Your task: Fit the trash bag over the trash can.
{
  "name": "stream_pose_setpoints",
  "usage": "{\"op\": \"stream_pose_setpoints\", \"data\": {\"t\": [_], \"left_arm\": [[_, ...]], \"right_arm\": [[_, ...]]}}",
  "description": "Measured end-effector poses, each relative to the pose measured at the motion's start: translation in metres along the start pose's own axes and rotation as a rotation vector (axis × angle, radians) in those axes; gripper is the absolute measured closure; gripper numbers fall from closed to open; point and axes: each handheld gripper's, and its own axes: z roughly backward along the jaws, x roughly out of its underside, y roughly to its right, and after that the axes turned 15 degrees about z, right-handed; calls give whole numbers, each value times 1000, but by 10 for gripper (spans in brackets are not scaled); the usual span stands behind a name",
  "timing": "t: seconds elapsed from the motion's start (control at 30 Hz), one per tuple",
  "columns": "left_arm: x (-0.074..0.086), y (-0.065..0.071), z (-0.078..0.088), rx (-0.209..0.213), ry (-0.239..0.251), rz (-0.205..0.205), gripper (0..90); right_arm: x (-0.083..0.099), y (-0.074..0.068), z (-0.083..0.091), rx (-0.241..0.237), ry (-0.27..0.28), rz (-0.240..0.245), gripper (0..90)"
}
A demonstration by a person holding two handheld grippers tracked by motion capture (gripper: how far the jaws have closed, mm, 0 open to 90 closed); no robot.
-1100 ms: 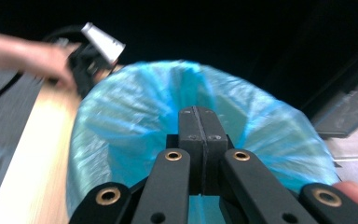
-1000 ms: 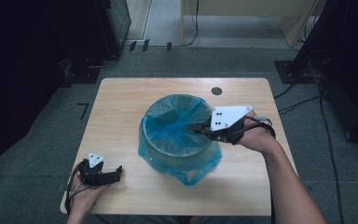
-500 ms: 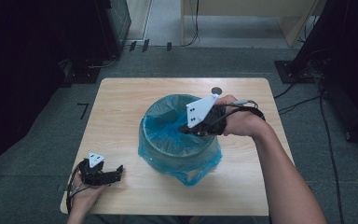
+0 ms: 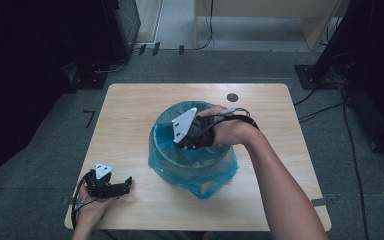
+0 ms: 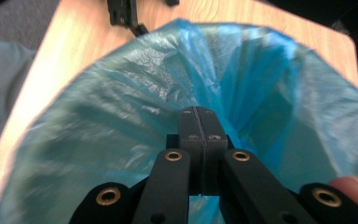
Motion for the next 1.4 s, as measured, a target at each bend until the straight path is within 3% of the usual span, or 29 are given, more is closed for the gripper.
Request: {"op": "stream_pose_setpoints", "data": {"t": [0.27, 0.57, 0.7, 0.93, 1.17, 1.4], "left_arm": [[0, 0, 0, 0, 0, 0, 0], [0, 0, 0, 0, 1, 0, 0], [0, 0, 0, 0, 1, 1, 0], [0, 0, 0, 0, 1, 1, 0], [0, 0, 0, 0, 0, 0, 0], [0, 0, 0, 0, 0, -1, 0]], "right_arm": [[3, 3, -45, -79, -76, 33, 900], [18, 13, -85, -205, -114, -21, 900], [20, 11, -96, -251, -107, -20, 900], [20, 13, -84, -200, -80, -8, 900], [12, 13, -57, -138, -46, 49, 900], [9, 8, -28, -112, -24, 84, 900]]}}
